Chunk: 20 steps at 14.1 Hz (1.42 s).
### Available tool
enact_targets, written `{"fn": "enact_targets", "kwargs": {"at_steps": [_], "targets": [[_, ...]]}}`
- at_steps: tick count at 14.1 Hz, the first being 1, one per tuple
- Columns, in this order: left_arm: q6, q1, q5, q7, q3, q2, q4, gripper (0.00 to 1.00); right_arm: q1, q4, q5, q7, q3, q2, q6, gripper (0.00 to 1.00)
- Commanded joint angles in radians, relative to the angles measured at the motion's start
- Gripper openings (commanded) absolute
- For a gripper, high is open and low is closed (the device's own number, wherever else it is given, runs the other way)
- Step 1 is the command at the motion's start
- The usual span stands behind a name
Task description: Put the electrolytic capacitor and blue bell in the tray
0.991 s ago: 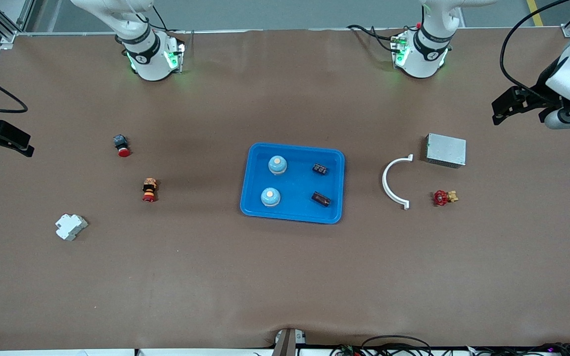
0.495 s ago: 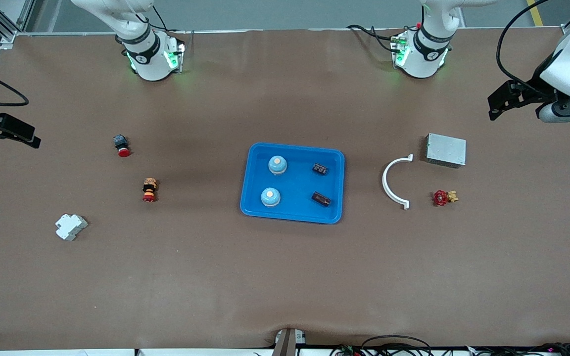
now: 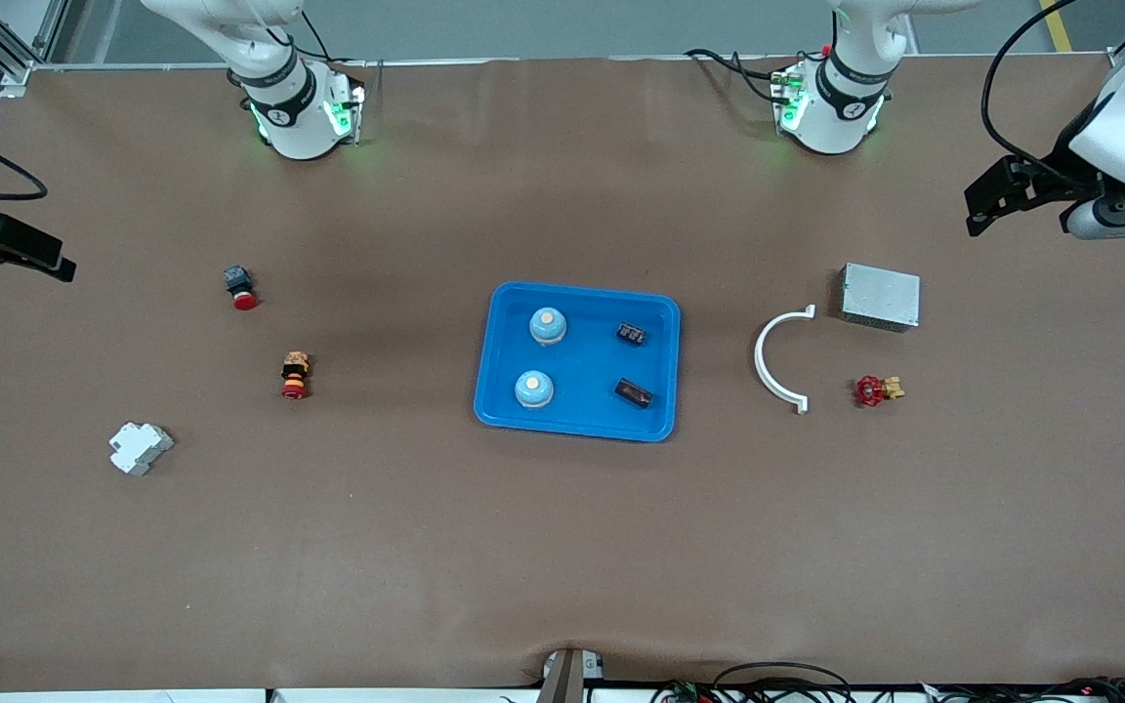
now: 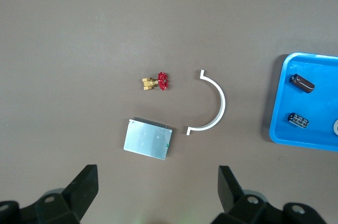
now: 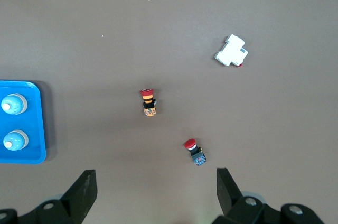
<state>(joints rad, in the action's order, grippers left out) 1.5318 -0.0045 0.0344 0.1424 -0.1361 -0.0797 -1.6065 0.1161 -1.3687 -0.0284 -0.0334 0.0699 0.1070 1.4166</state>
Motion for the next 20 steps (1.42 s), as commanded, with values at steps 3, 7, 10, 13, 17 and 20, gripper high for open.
{"fn": "enact_targets", "kwargs": {"at_steps": [3,7,10,13,17,20], "targets": [[-0.018,0.004,-0.021,0.005,-0.002,-0.026,0.000,1.00,0.020,0.014,-0.010,0.009,0.011,-0.017,-0.022,1.00],[-0.018,0.006,-0.021,0.000,0.001,-0.023,0.000,1.00,0.027,0.014,-0.010,0.012,0.011,-0.017,-0.022,1.00],[-0.024,0.008,-0.021,-0.003,0.007,-0.025,-0.001,1.00,0.028,0.014,-0.007,0.018,0.011,-0.017,-0.021,1.00],[-0.033,0.008,-0.021,-0.007,0.009,-0.028,0.000,1.00,0.028,0.013,0.008,0.018,0.011,-0.021,-0.018,1.00],[-0.033,0.008,-0.021,-0.012,0.009,-0.028,0.000,1.00,0.027,0.014,0.035,0.018,0.014,-0.029,-0.010,1.00],[-0.033,0.006,-0.014,-0.012,0.006,-0.028,0.000,1.00,0.025,0.013,0.055,0.017,0.017,-0.029,-0.008,1.00]]}}
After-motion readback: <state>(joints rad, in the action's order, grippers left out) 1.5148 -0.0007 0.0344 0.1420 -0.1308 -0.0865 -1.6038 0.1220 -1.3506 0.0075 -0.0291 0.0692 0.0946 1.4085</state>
